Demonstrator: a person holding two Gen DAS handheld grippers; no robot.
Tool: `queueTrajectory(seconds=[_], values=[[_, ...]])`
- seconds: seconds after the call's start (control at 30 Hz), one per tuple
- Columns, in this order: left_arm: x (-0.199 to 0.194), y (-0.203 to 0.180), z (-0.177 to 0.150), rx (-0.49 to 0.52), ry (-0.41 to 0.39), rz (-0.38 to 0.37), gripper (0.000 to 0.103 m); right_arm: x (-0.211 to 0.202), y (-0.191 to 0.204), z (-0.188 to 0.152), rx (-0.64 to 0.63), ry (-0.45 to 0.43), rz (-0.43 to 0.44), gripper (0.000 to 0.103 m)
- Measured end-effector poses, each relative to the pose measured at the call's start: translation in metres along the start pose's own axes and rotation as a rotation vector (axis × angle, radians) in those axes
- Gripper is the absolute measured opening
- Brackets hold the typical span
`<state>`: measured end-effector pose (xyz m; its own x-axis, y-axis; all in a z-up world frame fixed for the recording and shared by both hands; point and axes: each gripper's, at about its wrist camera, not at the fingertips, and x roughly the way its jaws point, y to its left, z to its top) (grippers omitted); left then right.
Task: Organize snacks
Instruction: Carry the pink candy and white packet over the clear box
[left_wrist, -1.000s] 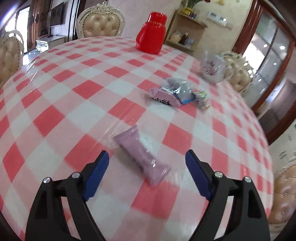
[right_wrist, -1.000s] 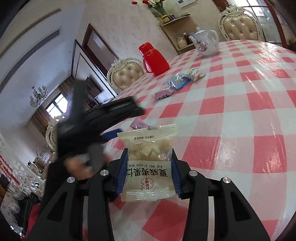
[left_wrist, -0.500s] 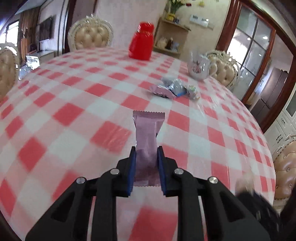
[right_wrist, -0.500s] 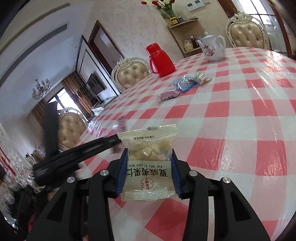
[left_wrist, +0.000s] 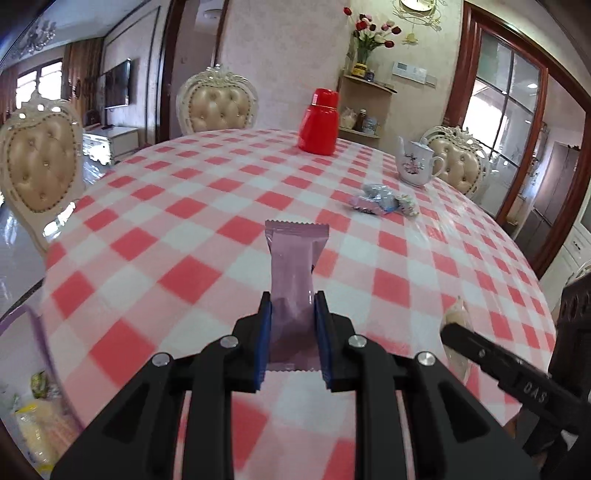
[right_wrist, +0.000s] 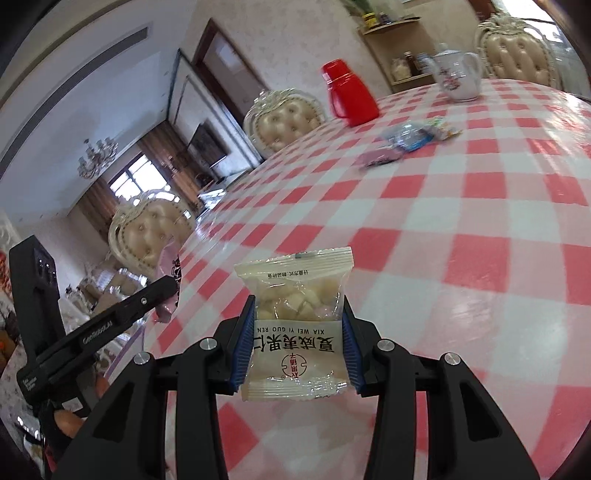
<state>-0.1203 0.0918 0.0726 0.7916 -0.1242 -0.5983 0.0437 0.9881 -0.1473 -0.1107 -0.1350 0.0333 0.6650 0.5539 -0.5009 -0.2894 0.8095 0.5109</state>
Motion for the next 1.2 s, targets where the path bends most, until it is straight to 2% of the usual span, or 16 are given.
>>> queueTrajectory(seconds=[0.33, 0.6, 0.87, 0.97, 1.0, 1.03, 1.07, 1.1, 1.17, 1.2], values=[[-0.062, 0.069, -0.025, -0.015, -0.021, 0.134, 0.023, 0.018, 0.09, -0.025, -0.189, 0.092, 0.113, 0.042], [-0.094, 0.128, -0.035, -0.059, -0.037, 0.235, 0.023, 0.037, 0.16, -0.051, -0.341, 0.175, 0.184, 0.042], [-0.118, 0.186, -0.041, -0.114, -0.041, 0.359, 0.023, 0.06, 0.251, -0.099, -0.569, 0.289, 0.295, 0.042], [-0.127, 0.201, -0.041, -0.13, -0.046, 0.399, 0.025, 0.066, 0.275, -0.116, -0.629, 0.307, 0.335, 0.045], [-0.132, 0.208, -0.041, -0.148, -0.051, 0.416, 0.035, 0.067, 0.279, -0.119, -0.635, 0.305, 0.35, 0.046], [-0.136, 0.212, -0.041, -0.163, -0.055, 0.435, 0.062, 0.068, 0.283, -0.122, -0.631, 0.302, 0.374, 0.05], [-0.139, 0.217, -0.04, -0.184, -0.067, 0.462, 0.079, 0.069, 0.283, -0.121, -0.623, 0.303, 0.385, 0.064], [-0.145, 0.22, -0.039, -0.204, -0.093, 0.497, 0.096, 0.068, 0.281, -0.119, -0.606, 0.294, 0.393, 0.07], [-0.159, 0.22, -0.038, -0.22, -0.175, 0.564, 0.098, 0.065, 0.273, -0.111, -0.581, 0.271, 0.389, 0.07], [-0.161, 0.218, -0.037, -0.215, -0.187, 0.583, 0.101, 0.064, 0.266, -0.106, -0.567, 0.263, 0.38, 0.07]])
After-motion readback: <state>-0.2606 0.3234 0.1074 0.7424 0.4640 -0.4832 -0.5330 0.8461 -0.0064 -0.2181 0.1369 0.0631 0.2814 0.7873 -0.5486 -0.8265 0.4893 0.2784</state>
